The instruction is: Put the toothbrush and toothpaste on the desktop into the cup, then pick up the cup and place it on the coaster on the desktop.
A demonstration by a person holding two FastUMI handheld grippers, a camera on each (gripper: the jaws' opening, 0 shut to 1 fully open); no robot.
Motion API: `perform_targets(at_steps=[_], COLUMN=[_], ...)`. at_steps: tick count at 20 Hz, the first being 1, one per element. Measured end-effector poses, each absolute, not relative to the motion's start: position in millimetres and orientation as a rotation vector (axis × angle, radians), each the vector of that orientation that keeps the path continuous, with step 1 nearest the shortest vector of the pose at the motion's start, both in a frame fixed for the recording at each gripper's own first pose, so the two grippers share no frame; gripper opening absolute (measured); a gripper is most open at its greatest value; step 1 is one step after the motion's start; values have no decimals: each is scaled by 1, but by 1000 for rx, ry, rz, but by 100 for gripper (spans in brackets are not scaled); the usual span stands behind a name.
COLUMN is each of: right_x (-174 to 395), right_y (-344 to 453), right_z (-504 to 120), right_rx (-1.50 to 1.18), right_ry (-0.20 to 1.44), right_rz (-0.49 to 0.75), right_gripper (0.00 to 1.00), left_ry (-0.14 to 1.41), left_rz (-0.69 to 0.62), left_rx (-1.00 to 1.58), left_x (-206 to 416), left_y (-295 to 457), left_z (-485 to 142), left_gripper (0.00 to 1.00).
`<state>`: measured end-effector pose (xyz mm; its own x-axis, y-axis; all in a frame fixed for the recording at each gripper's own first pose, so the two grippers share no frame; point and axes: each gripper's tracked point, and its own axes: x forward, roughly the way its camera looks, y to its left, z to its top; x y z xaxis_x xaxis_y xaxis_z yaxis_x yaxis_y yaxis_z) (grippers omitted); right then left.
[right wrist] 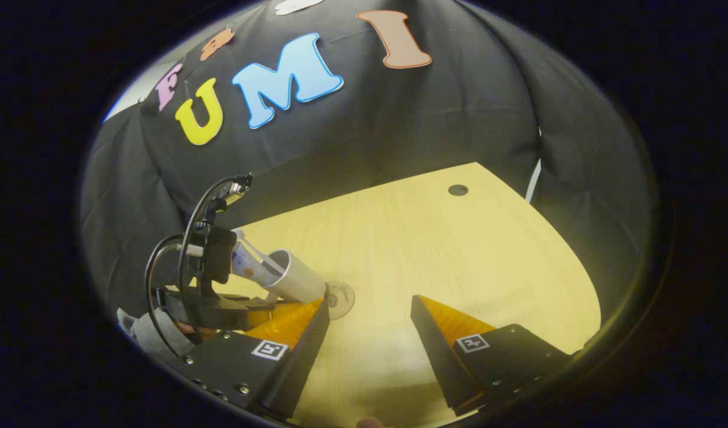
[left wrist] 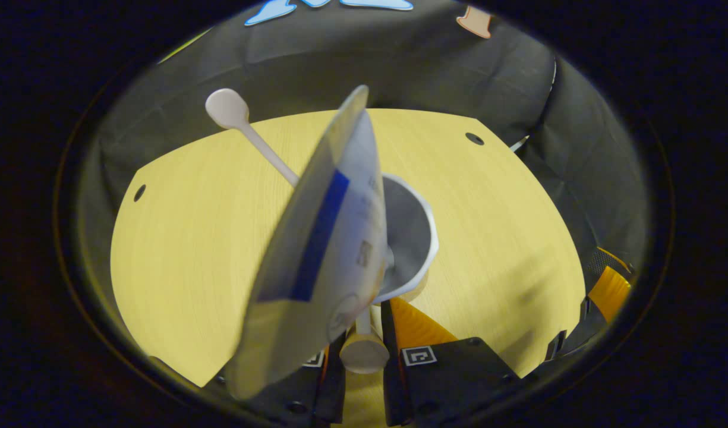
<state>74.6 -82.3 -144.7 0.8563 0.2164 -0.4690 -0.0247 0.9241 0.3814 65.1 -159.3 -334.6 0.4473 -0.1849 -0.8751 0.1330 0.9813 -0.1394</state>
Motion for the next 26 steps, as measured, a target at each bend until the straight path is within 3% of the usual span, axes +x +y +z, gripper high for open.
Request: perform_targets(at_steps=[19,21,24,25,26], right_x=[80,88,94,91,93], right_y=[-130,-142,-149,-156,-163], right_z=[-137,-137,-131,-131,-128], right_rx=[390,381,357,342,326], right_ry=[526,521,500,488,475], right_rz=[117,128,150,155,156], right_gripper=[87,87,87,87,87], left_ry=[1132,1104,1042,1014,985], left_rz=[-194,-203,-196,-192,-184], left_rx=[16,-9,-39,-53,-65], left_x=[75,72,60,55,50], left_y=[-199,-204,-201,-200,-197], left_z=[-347,-339,-319,-309,-298], left_gripper=[35,43,72,72,80])
